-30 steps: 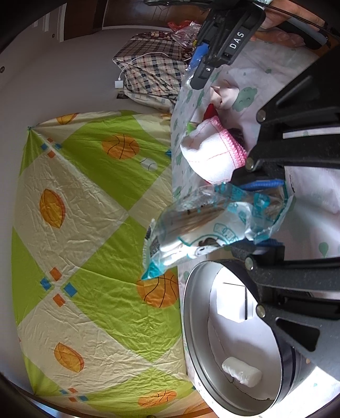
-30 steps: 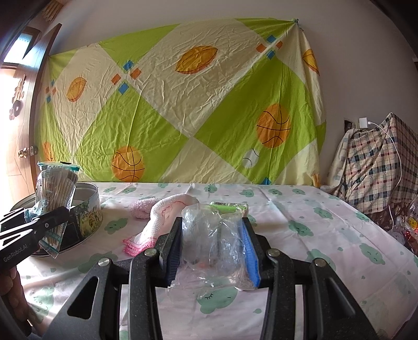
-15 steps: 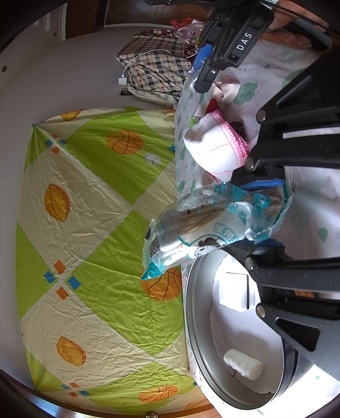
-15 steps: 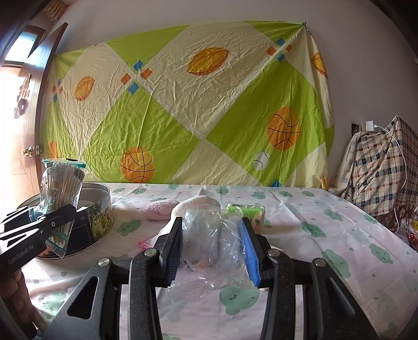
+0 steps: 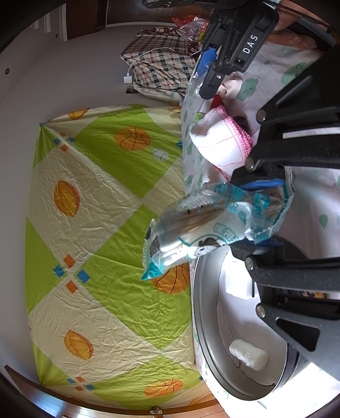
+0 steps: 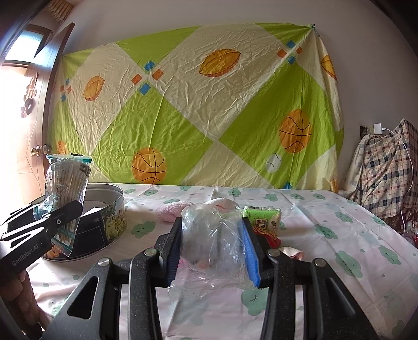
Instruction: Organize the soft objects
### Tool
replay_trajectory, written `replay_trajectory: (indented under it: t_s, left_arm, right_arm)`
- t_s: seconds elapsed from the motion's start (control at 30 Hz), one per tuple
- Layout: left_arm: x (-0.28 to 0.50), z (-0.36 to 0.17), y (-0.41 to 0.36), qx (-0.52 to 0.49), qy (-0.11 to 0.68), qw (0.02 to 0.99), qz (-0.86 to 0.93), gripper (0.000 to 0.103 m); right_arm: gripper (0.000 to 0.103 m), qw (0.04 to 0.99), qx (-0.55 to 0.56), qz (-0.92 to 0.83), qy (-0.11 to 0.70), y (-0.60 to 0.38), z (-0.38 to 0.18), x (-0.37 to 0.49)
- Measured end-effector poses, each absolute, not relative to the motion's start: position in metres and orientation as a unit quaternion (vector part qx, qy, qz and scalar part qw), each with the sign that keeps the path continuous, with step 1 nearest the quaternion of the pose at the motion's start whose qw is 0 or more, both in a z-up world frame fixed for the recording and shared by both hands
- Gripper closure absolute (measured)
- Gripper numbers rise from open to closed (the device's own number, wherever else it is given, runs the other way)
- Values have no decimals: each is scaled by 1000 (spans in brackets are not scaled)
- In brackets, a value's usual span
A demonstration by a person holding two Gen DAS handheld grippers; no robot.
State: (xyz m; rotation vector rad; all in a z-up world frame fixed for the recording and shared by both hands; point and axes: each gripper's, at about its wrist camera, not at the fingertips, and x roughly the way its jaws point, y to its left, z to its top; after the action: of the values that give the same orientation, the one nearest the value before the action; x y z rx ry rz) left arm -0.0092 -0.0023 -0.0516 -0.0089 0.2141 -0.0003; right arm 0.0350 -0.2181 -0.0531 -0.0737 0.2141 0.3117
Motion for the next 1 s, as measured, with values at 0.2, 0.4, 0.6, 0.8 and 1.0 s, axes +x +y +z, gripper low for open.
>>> replay_trajectory:
  t_s: [0.2, 0.4, 0.6, 0.8, 1.0]
  left_arm:
    - [-13, -51, 5, -4, 97, 995, 10, 76]
    - [-18, -51, 14, -7, 87, 996, 22, 76]
    - [-22, -51, 25, -13, 82, 996, 33, 76]
    - [-26, -51, 36, -20, 77, 996, 41, 76]
    - [-31, -52, 47, -27, 75, 996, 49, 76]
  right_arm:
    - [58, 978, -44, 170, 110, -203, -53, 34]
    - [58, 975, -50, 184, 112, -191, -54, 32]
    - [58, 972, -55, 197, 113, -177, -55, 29]
    - [58, 969, -63, 210, 115, -163, -55, 27]
    - [58, 966, -70, 220, 118, -151, -54, 26]
